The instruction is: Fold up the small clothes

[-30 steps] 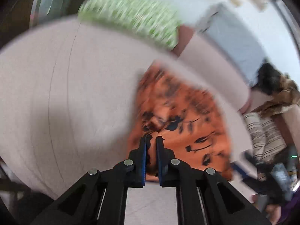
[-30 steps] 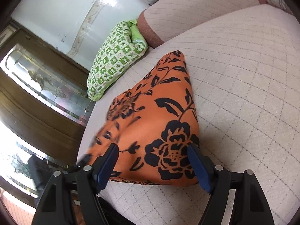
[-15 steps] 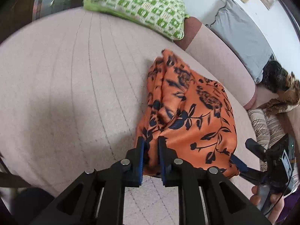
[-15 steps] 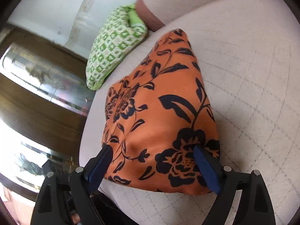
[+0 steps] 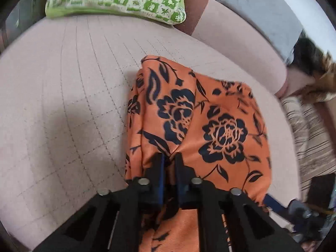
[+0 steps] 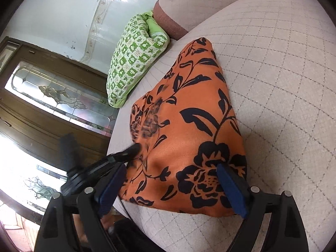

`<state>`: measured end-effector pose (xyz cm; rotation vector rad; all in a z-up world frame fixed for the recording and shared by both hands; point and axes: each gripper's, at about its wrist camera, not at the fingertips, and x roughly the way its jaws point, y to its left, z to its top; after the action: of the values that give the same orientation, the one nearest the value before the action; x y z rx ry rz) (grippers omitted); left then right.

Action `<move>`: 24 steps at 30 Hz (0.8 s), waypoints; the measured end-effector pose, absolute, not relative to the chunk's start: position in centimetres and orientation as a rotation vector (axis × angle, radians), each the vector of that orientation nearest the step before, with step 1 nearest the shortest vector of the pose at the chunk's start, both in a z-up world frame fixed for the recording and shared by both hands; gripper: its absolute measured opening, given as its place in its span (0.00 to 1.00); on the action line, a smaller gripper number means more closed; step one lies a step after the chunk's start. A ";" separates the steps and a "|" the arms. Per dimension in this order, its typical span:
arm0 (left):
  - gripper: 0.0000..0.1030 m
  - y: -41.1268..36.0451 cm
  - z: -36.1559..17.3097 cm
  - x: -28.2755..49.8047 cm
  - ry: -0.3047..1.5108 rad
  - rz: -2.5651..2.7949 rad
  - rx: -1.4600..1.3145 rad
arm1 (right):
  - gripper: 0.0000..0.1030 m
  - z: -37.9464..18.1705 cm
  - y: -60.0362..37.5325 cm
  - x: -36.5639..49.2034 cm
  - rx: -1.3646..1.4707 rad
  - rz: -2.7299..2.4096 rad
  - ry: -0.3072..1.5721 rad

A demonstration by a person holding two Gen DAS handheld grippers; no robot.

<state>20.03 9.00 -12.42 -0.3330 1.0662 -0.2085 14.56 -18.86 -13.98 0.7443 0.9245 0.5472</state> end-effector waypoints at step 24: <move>0.27 4.6 -12.8 24.2 1.036 -0.112 0.034 | 0.87 -16.4 -23.0 23.4 0.969 0.540 1.062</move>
<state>24.18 4.60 -12.82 0.0343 1.0357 -0.1122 23.40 -22.95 -16.42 0.9692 1.0621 0.5402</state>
